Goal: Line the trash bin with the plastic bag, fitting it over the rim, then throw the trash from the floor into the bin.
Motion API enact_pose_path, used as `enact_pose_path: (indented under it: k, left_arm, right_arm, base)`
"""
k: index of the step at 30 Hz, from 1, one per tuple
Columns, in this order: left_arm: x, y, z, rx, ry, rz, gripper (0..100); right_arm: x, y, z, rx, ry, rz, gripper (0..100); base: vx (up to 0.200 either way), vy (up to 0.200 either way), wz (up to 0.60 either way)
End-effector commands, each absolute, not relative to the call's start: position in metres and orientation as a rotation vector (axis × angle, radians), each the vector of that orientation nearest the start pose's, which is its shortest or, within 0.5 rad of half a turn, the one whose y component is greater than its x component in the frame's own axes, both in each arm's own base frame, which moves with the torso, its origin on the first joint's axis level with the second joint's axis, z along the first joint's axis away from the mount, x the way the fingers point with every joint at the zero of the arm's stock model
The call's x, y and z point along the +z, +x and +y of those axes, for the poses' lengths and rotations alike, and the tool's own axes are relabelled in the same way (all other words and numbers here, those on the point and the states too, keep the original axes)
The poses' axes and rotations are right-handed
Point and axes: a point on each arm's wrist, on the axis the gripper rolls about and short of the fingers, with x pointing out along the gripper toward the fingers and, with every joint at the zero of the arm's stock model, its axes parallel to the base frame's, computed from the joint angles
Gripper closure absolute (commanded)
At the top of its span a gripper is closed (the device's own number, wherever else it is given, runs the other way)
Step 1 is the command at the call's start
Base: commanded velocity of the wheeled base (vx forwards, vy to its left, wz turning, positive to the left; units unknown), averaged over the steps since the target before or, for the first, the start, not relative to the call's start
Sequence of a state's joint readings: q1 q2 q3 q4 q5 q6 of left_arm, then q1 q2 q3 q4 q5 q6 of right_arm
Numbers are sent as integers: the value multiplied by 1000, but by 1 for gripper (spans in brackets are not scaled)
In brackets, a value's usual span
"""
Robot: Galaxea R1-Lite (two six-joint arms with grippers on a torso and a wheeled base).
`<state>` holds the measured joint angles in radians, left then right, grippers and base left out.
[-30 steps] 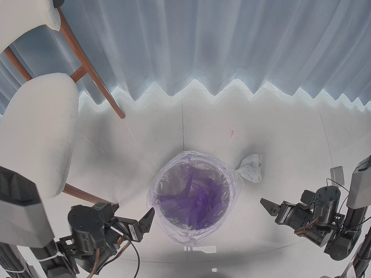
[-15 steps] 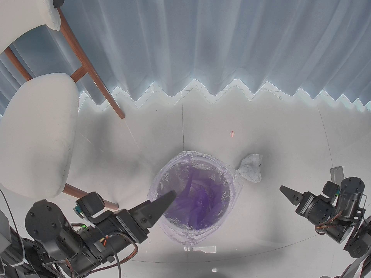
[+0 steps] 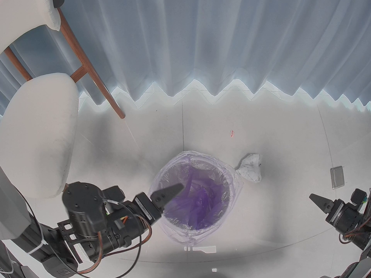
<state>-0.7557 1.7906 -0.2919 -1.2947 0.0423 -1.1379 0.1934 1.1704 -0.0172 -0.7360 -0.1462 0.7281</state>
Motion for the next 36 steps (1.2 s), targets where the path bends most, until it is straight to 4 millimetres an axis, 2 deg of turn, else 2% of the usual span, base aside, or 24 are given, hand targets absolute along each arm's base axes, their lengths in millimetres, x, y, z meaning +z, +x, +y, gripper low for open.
enact_pose_path:
  k: [1,4,6,13,17,22,23,33,36]
  left_arm:
    - [54,190,-170,-477,-522,802,0]
    - [48,192,-172,-463,-470,840,0]
    - [30,202,-179,-405,-418,913,0]
    - [0,230,-191,-284,-404,937,0]
    - [-13,255,-194,-232,-432,916,0]
    - [-21,273,-194,-200,-450,905,0]
    - [-23,277,-194,-192,-450,907,100]
    - [-16,290,-201,-187,-465,860,100]
    - [1,300,-207,-213,-502,793,100]
  right_arm:
    - [116,101,14,-83,659,311,0]
    - [115,101,14,-91,660,310,0]
    - [116,102,13,-98,651,306,0]
    - [116,102,10,-97,534,298,0]
    - [115,102,10,-97,524,303,0]
    - [115,102,10,-99,525,303,0]
    - [115,102,10,-99,524,304,0]
    - [114,102,10,-99,523,315,0]
    - [114,102,10,-99,521,317,0]
  base:
    - [0,0,0]
    - [0,0,0]
    - [0,0,0]
    - [0,0,0]
    - [0,0,0]
    - [0,0,0]
    - [0,0,0]
    - [0,0,0]
    - [0,0,0]
